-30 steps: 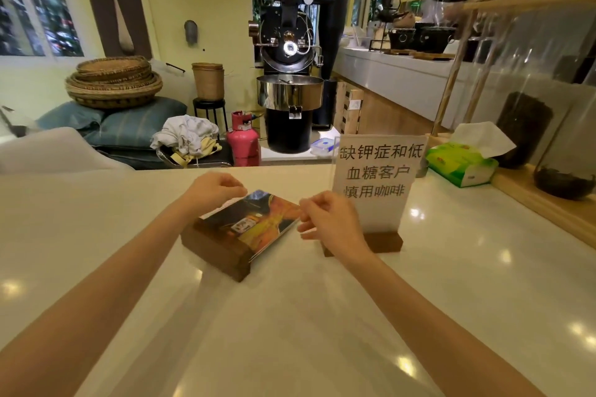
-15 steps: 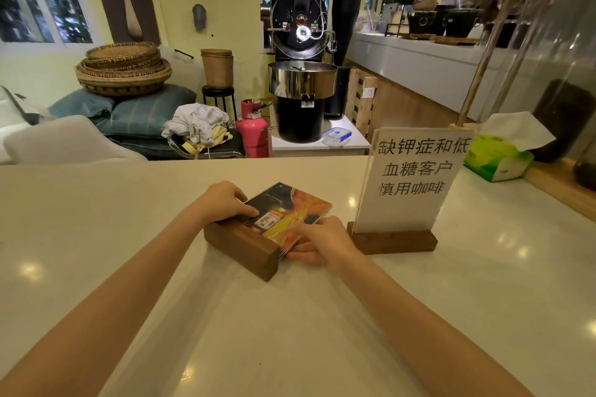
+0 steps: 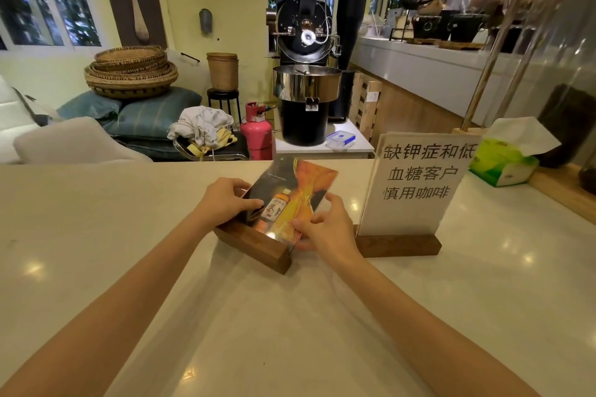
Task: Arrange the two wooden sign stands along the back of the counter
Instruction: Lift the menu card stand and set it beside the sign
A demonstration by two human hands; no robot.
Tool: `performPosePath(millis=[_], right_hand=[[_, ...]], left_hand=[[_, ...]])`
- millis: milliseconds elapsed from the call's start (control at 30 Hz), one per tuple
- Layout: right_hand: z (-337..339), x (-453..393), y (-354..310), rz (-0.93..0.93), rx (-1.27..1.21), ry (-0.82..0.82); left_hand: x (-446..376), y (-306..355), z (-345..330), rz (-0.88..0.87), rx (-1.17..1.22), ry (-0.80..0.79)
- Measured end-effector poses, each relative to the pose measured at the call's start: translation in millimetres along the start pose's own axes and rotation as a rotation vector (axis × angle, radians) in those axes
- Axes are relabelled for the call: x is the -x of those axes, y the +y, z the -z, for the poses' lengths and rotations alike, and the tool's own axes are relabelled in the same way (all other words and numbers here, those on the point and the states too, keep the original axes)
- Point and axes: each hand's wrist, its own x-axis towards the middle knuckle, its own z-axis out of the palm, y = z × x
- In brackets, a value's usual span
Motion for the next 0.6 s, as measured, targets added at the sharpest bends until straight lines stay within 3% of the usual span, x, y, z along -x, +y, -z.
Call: performPosePath(millis=[300,600], right_hand=[[12,9,-4,0.349,0.158,0.076],[29,21,1,0.587,0.327,0.100]], left_hand=[[13,19,-9,-0.163,0.117,0.118],[28,25,-26,-0.183,0.322,0.136]])
